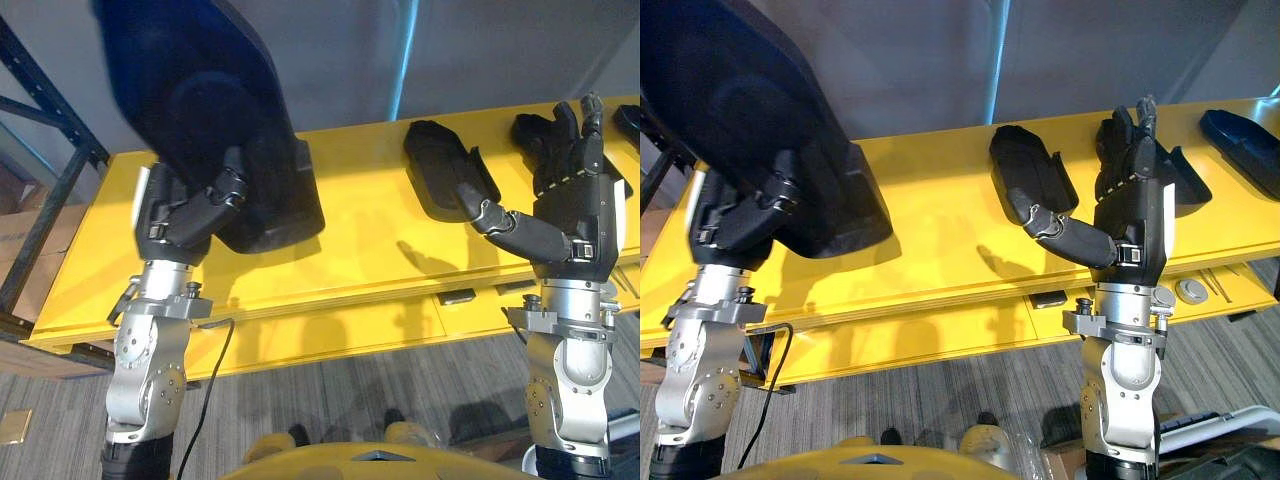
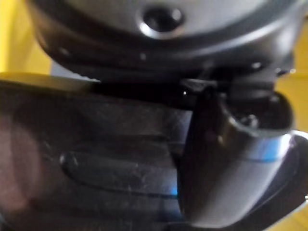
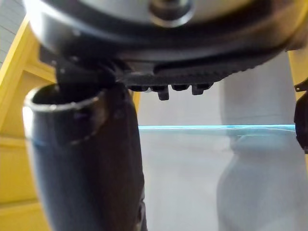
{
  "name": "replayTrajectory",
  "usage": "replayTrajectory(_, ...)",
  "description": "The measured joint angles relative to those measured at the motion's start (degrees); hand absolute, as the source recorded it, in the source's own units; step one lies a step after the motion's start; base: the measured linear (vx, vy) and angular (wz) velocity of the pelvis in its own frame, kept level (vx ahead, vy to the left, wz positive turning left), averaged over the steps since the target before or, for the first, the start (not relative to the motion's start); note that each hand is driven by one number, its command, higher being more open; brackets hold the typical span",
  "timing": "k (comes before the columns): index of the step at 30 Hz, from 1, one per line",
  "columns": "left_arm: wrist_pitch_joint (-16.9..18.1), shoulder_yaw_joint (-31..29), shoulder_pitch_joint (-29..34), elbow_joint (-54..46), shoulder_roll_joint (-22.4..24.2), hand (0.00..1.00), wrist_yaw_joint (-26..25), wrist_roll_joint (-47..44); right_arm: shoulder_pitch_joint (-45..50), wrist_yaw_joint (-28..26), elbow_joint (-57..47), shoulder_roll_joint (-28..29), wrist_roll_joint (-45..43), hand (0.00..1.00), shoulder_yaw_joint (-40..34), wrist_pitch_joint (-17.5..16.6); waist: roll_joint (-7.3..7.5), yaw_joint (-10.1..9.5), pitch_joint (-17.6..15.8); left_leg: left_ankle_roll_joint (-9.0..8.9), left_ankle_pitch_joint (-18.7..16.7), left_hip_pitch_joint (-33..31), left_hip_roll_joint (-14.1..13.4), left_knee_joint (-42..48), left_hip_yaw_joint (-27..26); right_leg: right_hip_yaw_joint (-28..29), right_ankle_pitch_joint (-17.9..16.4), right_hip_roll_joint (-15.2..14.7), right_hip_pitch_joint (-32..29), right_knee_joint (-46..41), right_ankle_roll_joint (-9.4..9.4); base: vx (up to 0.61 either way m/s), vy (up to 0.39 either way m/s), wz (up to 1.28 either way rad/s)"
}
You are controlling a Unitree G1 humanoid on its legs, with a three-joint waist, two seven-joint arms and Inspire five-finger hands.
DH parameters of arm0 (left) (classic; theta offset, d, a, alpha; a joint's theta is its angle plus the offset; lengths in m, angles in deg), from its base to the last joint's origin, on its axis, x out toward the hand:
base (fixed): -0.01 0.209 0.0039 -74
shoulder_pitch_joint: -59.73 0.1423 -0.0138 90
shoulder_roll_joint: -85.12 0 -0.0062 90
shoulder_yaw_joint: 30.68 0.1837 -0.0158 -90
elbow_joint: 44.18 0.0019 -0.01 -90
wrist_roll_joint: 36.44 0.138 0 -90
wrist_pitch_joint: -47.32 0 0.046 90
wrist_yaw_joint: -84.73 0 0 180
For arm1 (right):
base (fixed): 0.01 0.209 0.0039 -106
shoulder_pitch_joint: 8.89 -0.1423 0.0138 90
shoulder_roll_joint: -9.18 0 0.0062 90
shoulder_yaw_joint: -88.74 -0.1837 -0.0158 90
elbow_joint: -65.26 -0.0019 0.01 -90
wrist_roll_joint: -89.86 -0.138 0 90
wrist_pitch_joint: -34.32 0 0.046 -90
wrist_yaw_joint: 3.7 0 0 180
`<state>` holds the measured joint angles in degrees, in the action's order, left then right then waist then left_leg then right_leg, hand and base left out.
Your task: Walk over and take three plastic housings, then place them on the shelf
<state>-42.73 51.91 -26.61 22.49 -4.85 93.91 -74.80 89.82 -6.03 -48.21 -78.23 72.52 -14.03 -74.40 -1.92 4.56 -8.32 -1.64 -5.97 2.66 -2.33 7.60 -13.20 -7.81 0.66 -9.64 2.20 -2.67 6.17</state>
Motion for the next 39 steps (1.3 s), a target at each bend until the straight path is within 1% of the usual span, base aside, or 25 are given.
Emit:
replayTrajectory(1,-2.3,0.6,-1.8,3.4,-1.7,0.00,1.0,-1.8,-0.1,-1.9,0.0,-0.5,-2.5,1.00,0.0,0.3,-0.17,0.25,0.1,0.02,0.0,0.1,0.0,-0.1,-0.2,0.2,0.1,0.0,-0.1,0.0,0.01,0.00,0.011,-0.10)
replayTrajectory(2,-3.4,1.2,-3.0,6.1,-3.0,0.00,1.6,-2.8,-0.1,-3.2,0.0,-1.1,-4.5,1.00,0.1,0.5,-0.28,0.34,0.2,0.04,0.0,0.2,0.0,-0.2,-0.4,0.4,0.1,0.0,-0.1,0.0,0.00,-0.02,0.015,-0.15)
replayTrajectory(4,-7.4,3.9,-8.6,18.6,-8.1,0.00,2.6,-5.9,-0.7,-9.2,0.3,-4.4,-13.4,1.00,1.7,1.1,-0.55,0.87,0.4,0.17,0.3,1.1,0.0,-1.0,-1.3,1.4,0.4,0.2,-0.2,0.0,-0.03,-0.03,0.017,-0.23)
replayTrajectory(5,-8.0,4.3,-10.0,22.0,-8.9,0.00,2.7,-6.4,-1.0,-10.6,0.3,-5.1,-15.0,1.00,2.2,1.1,-0.57,1.21,0.4,0.18,0.3,1.1,0.0,-1.0,-1.5,1.6,0.5,0.2,-0.2,0.1,-0.05,-0.04,0.013,-0.19)
replayTrajectory(6,-9.0,4.4,-12.7,28.3,-9.7,0.00,2.4,-6.8,-1.5,-13.3,0.3,-6.1,-17.7,1.00,3.0,1.5,-0.57,2.01,0.4,0.20,0.4,1.1,0.0,-1.1,-1.7,1.9,0.7,0.3,-0.4,0.2,-0.07,-0.04,0.013,-0.14)
replayTrajectory(7,-9.2,4.3,-15.3,34.4,-10.0,0.00,1.9,-8.2,-1.8,-15.5,0.3,-7.0,-19.7,1.00,3.3,2.1,-0.57,2.39,0.4,0.21,0.5,1.1,0.0,-1.3,-2.0,2.1,1.1,0.4,-0.4,0.7,-0.13,-0.04,0.012,-0.12)
replayTrajectory(9,-9.1,4.0,-17.9,39.3,-10.5,0.00,1.8,-11.2,-2.3,-17.7,0.5,-7.5,-20.3,1.00,3.7,3.6,-0.54,2.74,0.4,0.21,1.0,1.1,0.1,-1.8,-2.3,2.5,1.3,0.4,-0.7,0.9,-0.11,-0.03,0.007,-0.07)
replayTrajectory(11,-9.1,4.2,-19.0,40.0,-11.6,0.00,1.9,-11.5,-3.4,-19.2,1.7,-8.5,-21.3,1.00,5.4,4.7,-0.59,3.12,0.4,0.29,1.4,1.1,0.2,-2.4,-2.4,2.6,1.4,0.4,-1.1,0.9,-0.06,-0.02,0.001,-0.01)
replayTrajectory(15,-8.8,5.7,-20.9,42.1,-11.6,0.00,2.3,-11.3,-5.9,-21.5,6.0,-9.6,-21.3,1.00,9.5,7.3,-1.10,3.43,0.7,0.32,2.3,1.1,0.7,-3.5,-2.1,2.6,1.5,0.4,-1.4,0.9,0.05,-0.01,0.003,0.01)
replayTrajectory(18,-8.8,6.9,-22.4,42.7,-11.6,0.00,2.2,-11.0,-7.8,-21.8,7.6,-9.6,-21.3,1.00,11.5,8.4,-1.37,3.54,0.8,0.43,3.3,1.2,0.8,-4.9,-1.8,2.4,1.7,0.3,-1.8,0.9,0.06,-0.02,-0.002,0.07)
replayTrajectory(20,-8.9,8.0,-23.8,43.5,-11.6,0.00,1.4,-10.6,-7.9,-21.8,7.6,-9.6,-21.3,1.00,12.2,8.5,-1.47,3.48,0.7,0.50,3.6,1.3,0.9,-5.1,-1.5,2.1,1.8,0.3,-1.7,0.9,0.01,-0.03,-0.003,0.05)
replayTrajectory(23,-9.2,8.6,-24.4,43.8,-11.6,0.00,0.5,-10.5,-8.1,-21.9,7.6,-9.6,-21.3,1.00,13.1,9.9,-1.64,3.68,0.7,0.53,3.8,1.3,1.0,-5.1,-1.4,2.0,1.8,0.3,-1.7,0.8,0.00,-0.04,0.003,0.02)
replayTrajectory(27,-11.6,8.9,-26.3,45.4,-11.2,0.00,-0.8,-10.5,-8.2,-21.9,7.6,-9.6,-21.3,1.00,13.6,11.6,-2.29,3.80,0.4,0.61,4.5,1.3,1.0,-6.1,-1.4,2.0,2.0,0.2,-2.0,0.8,0.07,-0.04,-0.002,0.00)
replayTrajectory(30,-12.7,9.1,-26.8,46.9,-10.9,0.00,-2.5,-10.3,-8.3,-21.8,7.6,-9.6,-21.3,1.00,14.1,12.5,-2.51,4.09,0.3,0.63,4.7,1.3,0.9,-6.2,-1.5,2.2,2.1,0.2,-2.2,0.9,0.05,-0.03,-0.002,-0.01)
replayTrajectory(32,-12.7,10.1,-27.2,49.2,-10.8,0.00,-3.7,-10.2,-8.7,-21.8,7.5,-9.6,-21.3,1.00,14.6,12.8,-2.50,4.35,0.0,0.62,4.7,1.2,0.9,-6.1,-1.6,2.3,2.1,0.1,-2.2,0.9,0.02,-0.02,0.003,-0.01)
replayTrajectory(34,-12.5,10.7,-28.5,52.3,-10.6,0.00,-5.6,-8.0,-10.1,-21.3,7.4,-9.6,-21.3,1.00,15.3,13.5,-2.38,4.68,-0.6,0.59,4.6,0.3,1.0,-5.7,-1.9,2.6,2.4,0.1,-3.2,0.8,0.02,-0.05,0.010,-0.04)
replayTrajectory(35,-12.1,10.7,-28.8,52.0,-10.5,0.00,-5.8,-7.9,-10.2,-21.2,7.1,-9.6,-21.3,1.00,15.2,13.5,-2.37,4.71,-1.1,0.60,4.6,0.1,0.9,-5.4,-1.9,2.7,2.5,0.0,-3.3,0.8,-0.02,-0.06,0.012,0.00)
replayTrajectory(38,-11.0,10.9,-32.3,52.2,-10.5,0.00,-7.0,-6.3,-12.7,-20.9,6.8,-10.4,-21.3,1.00,16.1,14.1,-2.41,4.57,-4.9,0.58,4.2,-0.9,0.9,-3.4,-1.8,3.2,2.5,-0.2,-4.1,-0.2,-0.20,-0.10,0.011,-0.01)
replayTrajectory(39,-10.6,10.9,-33.4,52.1,-10.5,0.00,-7.6,-6.3,-13.6,-20.8,6.8,-10.7,-21.3,1.00,16.7,14.3,-2.75,4.44,-5.4,0.37,3.8,-2.5,0.8,-2.4,-1.9,3.3,2.6,-0.2,-5.3,-0.5,-0.25,-0.12,0.009,-0.01)
